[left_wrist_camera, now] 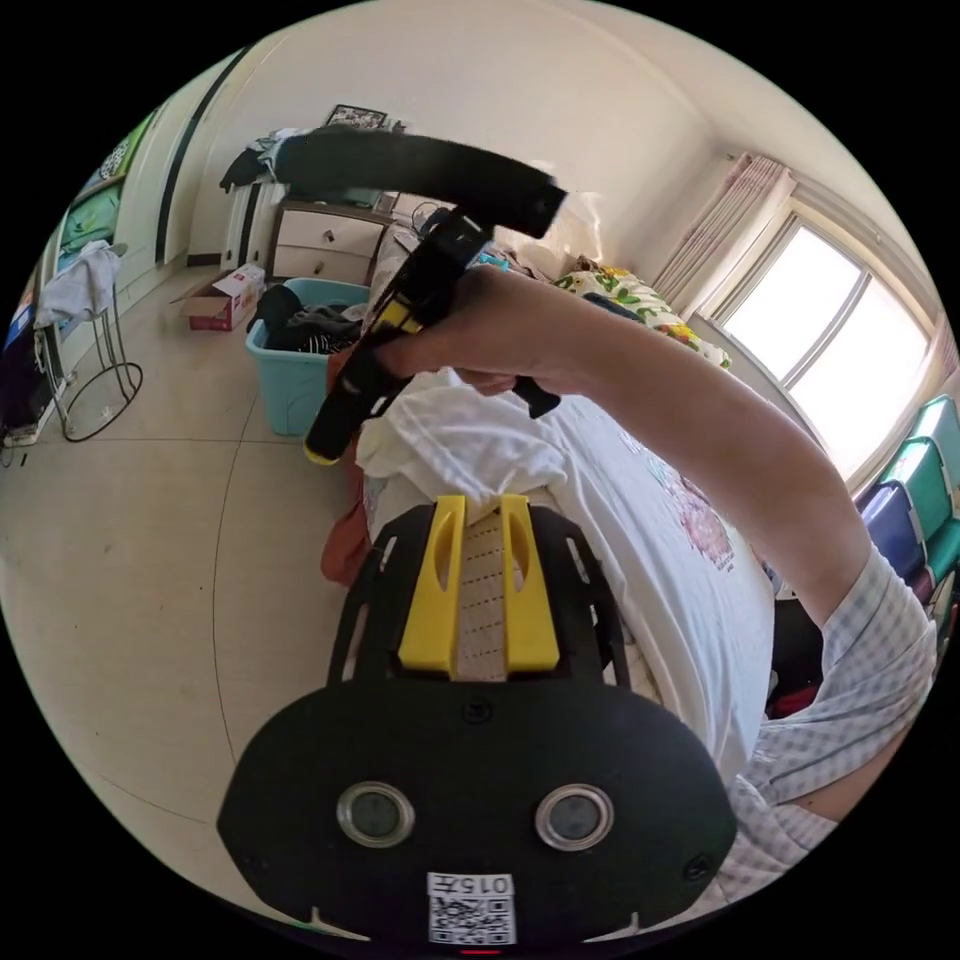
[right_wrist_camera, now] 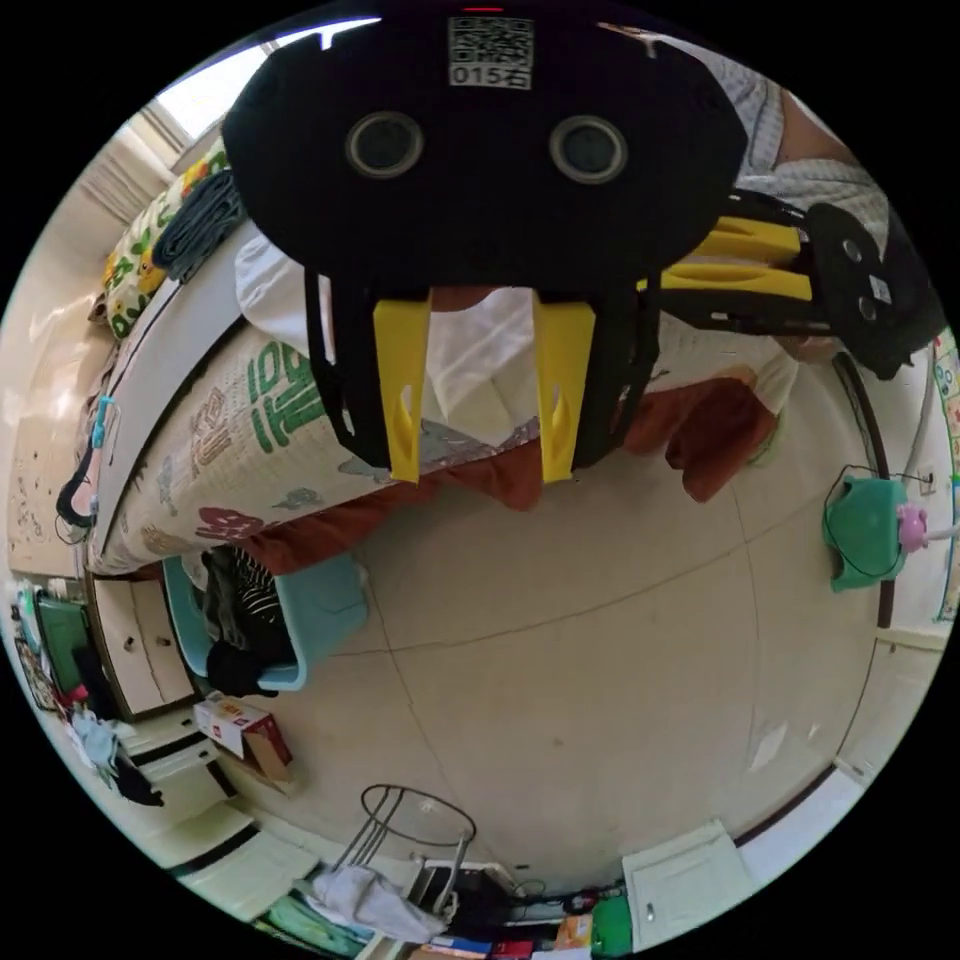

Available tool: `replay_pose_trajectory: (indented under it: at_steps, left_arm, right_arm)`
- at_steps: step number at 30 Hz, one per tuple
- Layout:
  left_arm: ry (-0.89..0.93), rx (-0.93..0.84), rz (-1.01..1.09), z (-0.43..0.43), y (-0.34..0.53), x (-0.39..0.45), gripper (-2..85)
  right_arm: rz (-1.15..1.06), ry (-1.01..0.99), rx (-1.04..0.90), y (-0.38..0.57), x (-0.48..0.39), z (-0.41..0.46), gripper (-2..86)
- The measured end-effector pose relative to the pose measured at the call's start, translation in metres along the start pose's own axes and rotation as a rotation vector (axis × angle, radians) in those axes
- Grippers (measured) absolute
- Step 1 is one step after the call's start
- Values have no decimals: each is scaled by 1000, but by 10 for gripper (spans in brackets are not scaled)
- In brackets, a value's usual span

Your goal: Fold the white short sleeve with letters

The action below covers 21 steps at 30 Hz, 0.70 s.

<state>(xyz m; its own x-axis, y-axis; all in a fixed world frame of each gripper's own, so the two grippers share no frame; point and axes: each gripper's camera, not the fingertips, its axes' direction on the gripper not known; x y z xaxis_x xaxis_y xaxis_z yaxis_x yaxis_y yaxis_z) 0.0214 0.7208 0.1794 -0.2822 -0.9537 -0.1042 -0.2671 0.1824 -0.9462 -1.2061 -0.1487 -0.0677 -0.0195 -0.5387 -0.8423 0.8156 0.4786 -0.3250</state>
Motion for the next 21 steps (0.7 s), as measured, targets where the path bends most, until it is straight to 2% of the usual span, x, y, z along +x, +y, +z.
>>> replay_pose_trajectory:
  at_steps: [7,12,15,19,21]
  left_arm:
    - [-4,6,35,-1,11,8,9]
    - [-9,10,65,0,18,16,-1]
    - [-9,31,87,-2,23,22,-2]
    - [-12,142,79,-22,28,29,-4]
    - [-20,225,154,-42,27,55,-4]
  right_arm:
    - [-124,175,-300,-54,-23,108,130]
    - [-104,279,-282,-70,-14,138,39]
    - [-47,278,-180,-66,7,131,25]
    - [174,181,108,-18,71,87,24]
    - [269,86,262,22,100,70,21]
